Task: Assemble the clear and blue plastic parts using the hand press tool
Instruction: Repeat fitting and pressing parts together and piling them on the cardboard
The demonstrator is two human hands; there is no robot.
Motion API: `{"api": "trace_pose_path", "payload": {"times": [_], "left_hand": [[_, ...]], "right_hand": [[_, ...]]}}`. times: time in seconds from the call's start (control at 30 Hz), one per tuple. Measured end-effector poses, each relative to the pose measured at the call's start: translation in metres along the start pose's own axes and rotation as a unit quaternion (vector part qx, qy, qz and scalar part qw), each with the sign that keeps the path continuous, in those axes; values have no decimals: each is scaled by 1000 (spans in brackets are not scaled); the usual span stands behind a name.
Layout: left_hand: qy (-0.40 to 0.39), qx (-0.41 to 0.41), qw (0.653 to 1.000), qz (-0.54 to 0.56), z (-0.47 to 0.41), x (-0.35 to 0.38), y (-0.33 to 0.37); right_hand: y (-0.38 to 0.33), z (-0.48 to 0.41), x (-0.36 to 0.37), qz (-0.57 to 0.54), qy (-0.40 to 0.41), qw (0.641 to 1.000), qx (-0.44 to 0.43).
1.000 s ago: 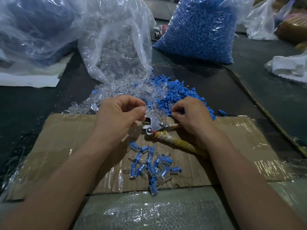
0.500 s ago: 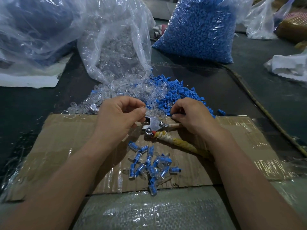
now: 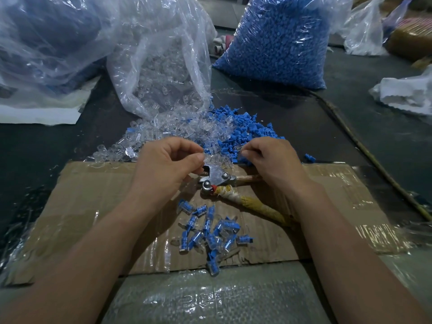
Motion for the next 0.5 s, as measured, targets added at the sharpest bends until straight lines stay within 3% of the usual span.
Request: {"api": "trace_pose_path", "payload": {"times": [0.1, 0.3, 0.5], "left_hand": [[1, -1, 1000, 9, 0, 0, 1], [9, 10, 1000, 3, 1, 0, 4], [5, 18, 1000, 3, 1, 2, 6]], "right_hand": [[-8, 5, -9, -94, 63, 993, -17], [-42, 27, -15, -261, 76, 959, -78], [-57, 33, -9, -257, 81, 957, -108]]}}
Point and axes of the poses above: each hand's wrist, its own z-axis away from the middle knuckle, its own x-axis out of the palm, y = z × x, the point moved 3 cm from there along -z, towards the middle knuckle
